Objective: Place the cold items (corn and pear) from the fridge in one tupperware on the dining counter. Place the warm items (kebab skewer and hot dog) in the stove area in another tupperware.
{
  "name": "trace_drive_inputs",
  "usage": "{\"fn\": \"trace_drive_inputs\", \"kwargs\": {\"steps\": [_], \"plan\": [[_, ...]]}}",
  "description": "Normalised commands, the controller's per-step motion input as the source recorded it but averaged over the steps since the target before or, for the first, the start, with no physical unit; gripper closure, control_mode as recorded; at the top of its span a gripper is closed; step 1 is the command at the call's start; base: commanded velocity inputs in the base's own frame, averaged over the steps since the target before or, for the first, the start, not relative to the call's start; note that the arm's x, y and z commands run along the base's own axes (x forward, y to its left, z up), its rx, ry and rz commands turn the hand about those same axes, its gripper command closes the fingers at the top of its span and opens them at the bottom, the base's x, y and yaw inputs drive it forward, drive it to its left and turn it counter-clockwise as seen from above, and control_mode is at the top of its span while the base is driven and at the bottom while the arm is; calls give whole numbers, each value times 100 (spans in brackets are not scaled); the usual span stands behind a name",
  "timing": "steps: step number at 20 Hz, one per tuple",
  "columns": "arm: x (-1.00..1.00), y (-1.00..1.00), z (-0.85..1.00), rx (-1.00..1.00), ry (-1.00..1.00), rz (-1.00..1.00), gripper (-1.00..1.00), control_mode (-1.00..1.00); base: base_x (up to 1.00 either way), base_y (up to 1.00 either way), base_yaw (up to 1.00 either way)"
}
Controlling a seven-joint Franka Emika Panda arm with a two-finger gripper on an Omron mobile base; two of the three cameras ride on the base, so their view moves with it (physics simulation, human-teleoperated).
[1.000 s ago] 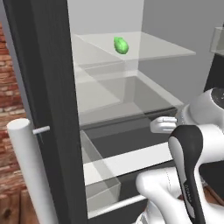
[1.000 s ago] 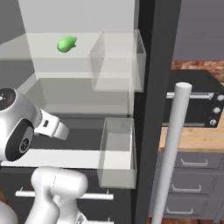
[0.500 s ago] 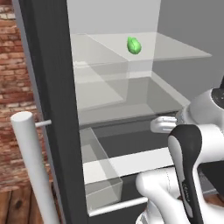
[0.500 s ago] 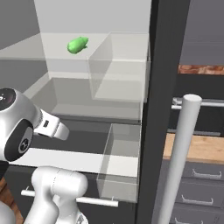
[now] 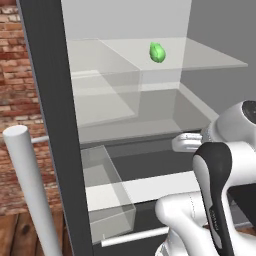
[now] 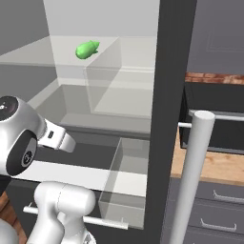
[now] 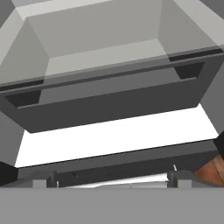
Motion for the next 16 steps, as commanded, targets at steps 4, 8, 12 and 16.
{"fn": "trace_drive_inputs", "kwargs": {"steps": [4,8,12,16], "plan": [[0,0,0,0,0,0,-100,100,1,0,0],[0,0,0,0,0,0,-100,100,0,0,0],[2,-1,46,0,-40,0,-100,-100,0,0,0],[29,0,97,-1,-39,0,-100,-100,0,0,0]]}}
